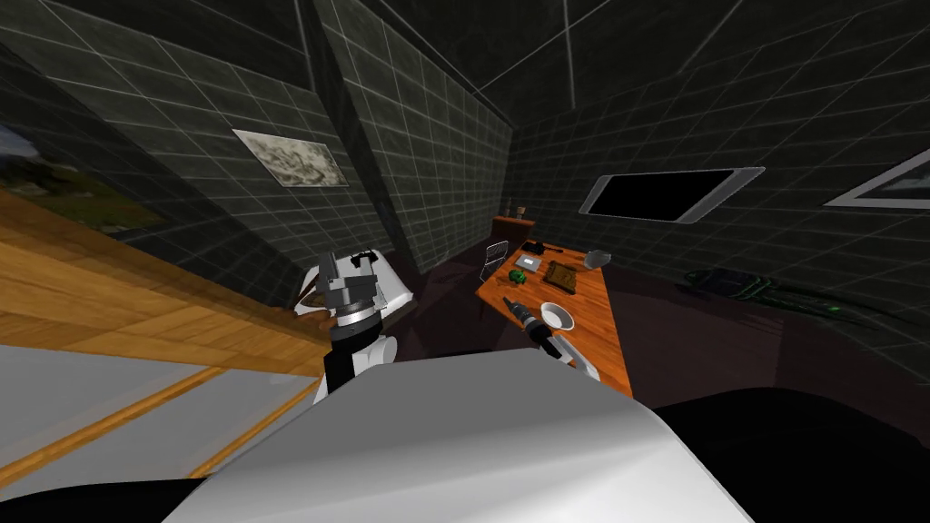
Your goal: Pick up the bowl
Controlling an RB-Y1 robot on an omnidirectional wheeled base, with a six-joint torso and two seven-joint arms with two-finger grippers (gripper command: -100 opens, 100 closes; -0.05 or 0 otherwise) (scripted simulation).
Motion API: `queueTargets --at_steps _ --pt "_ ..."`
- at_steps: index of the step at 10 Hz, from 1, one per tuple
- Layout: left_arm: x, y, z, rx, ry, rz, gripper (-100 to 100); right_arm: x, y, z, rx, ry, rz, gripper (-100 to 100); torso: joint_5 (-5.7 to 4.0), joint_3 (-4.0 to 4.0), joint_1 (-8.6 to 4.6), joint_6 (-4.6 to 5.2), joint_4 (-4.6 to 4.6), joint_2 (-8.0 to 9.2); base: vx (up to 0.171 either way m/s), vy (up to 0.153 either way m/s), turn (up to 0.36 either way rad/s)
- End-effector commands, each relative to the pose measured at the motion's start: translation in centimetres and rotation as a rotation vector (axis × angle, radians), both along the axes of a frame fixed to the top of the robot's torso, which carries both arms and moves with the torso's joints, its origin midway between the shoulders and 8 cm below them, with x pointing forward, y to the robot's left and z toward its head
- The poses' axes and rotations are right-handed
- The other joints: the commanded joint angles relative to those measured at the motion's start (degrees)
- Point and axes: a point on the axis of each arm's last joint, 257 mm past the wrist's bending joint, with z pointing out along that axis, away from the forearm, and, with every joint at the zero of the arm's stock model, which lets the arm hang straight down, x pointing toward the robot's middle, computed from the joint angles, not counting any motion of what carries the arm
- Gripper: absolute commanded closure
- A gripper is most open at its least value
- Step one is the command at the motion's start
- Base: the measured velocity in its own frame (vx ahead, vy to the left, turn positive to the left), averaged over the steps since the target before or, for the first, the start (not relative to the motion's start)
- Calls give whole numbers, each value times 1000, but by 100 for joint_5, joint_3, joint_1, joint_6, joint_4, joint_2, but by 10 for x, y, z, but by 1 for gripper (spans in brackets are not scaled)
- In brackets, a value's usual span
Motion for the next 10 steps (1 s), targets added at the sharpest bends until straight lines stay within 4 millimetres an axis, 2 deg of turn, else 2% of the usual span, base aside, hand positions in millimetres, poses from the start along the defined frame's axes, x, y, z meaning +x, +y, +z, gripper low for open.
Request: queueTargets --at_steps 1,2,3,5,10 --pt "0 0 0 0 0 0 0 -11 -15 -25 -42 58 -13 -100 0 0 0 0 0 0 -30 -8 141" --pt "0 0 0 0 0 0 0 -11 -16 -26 -42 60 -14 -100 0 1 -1 6 0 1 -13 -4 -26" --pt "0 0 0 0 0 0 0 -20 -28 -45 -109 107 -7 -100 0 -2 0 6 -1 -4 -21 -1 275" --pt "0 0 0 0 0 0 0 -33 -43 -69 -177 169 -5 -100 0 -2 -2 5 -1 -4 -25 -10 224" --pt "0 0 0 0 0 0 0 -80 -90 -133 -316 342 -17 -100 -1 -1 -8 1 0 -3 -24 -18 189"
